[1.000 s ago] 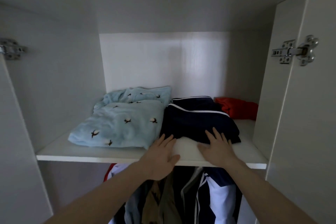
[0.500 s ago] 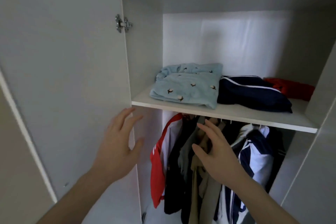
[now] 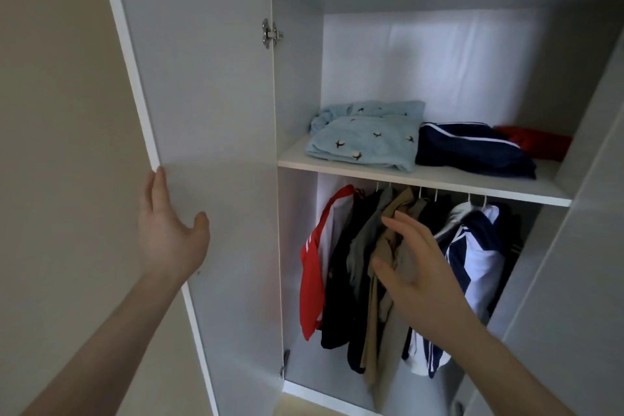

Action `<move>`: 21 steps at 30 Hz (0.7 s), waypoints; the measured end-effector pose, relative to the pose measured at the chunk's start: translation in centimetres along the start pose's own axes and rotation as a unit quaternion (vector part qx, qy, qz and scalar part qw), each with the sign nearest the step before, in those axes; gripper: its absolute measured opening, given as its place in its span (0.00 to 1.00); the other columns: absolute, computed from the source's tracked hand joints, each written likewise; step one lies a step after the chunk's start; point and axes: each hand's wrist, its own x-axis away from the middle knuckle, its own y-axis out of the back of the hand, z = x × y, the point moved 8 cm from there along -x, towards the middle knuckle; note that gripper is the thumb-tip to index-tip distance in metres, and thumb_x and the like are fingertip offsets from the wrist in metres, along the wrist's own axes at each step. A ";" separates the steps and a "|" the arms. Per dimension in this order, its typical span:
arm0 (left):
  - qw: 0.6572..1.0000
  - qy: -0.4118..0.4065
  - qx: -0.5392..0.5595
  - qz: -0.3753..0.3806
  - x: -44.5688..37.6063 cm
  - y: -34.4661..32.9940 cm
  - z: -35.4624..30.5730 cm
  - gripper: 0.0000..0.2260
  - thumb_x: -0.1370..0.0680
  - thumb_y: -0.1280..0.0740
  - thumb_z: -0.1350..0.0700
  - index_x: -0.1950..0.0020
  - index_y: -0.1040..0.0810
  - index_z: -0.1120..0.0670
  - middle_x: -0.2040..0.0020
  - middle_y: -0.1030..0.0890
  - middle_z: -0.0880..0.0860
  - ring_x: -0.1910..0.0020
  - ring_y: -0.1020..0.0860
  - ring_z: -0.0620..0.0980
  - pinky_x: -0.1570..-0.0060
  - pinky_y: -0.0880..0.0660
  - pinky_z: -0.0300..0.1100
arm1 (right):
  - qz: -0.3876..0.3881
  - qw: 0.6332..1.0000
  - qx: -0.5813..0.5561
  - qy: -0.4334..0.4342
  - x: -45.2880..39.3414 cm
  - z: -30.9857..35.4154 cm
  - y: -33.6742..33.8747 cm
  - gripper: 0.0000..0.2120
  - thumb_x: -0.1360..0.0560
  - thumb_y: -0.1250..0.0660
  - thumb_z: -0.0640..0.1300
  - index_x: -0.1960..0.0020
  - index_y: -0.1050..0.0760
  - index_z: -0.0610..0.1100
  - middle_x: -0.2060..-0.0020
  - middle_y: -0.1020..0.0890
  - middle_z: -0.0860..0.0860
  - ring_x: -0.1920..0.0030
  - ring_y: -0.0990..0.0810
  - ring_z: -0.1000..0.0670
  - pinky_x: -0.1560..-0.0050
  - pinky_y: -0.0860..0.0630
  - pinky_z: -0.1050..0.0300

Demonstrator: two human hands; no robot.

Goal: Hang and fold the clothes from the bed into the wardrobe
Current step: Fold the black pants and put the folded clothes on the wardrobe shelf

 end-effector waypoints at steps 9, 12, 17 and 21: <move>0.999 -0.046 0.016 0.016 3.8 -2.4 -5.3 0.46 0.33 0.29 0.50 0.18 0.45 0.56 0.23 0.39 0.61 0.27 0.35 0.66 0.28 0.35 0.64 | -0.152 0.987 0.031 -0.027 5.3 -0.9 10.4 0.27 0.24 0.27 0.41 0.29 0.30 0.58 0.27 0.31 0.62 0.27 0.33 0.64 0.31 0.39 0.71; 0.992 -0.124 -0.004 0.039 5.7 -4.5 -8.4 0.46 0.34 0.30 0.51 0.18 0.43 0.60 0.26 0.37 0.66 0.33 0.32 0.67 0.34 0.31 0.65 | -0.219 0.974 0.047 -0.028 6.8 -1.4 13.4 0.28 0.25 0.27 0.35 0.31 0.28 0.56 0.30 0.30 0.64 0.29 0.32 0.64 0.32 0.40 0.76; 0.964 -0.233 -0.079 0.100 8.4 -9.8 -13.3 0.48 0.31 0.24 0.59 0.17 0.47 0.60 0.21 0.41 0.65 0.30 0.33 0.71 0.39 0.32 0.70 | -0.267 0.959 0.081 -0.057 9.1 -2.6 17.0 0.26 0.25 0.27 0.36 0.31 0.27 0.53 0.32 0.31 0.64 0.29 0.34 0.66 0.33 0.42 0.78; 0.931 -0.312 -0.132 0.138 8.7 -14.3 -16.1 0.50 0.31 0.23 0.56 0.16 0.49 0.57 0.17 0.49 0.62 0.23 0.41 0.70 0.30 0.36 0.68 | -0.321 0.937 0.124 -0.060 11.3 -2.7 20.2 0.26 0.26 0.27 0.36 0.30 0.26 0.50 0.27 0.33 0.55 0.25 0.34 0.54 0.27 0.38 0.60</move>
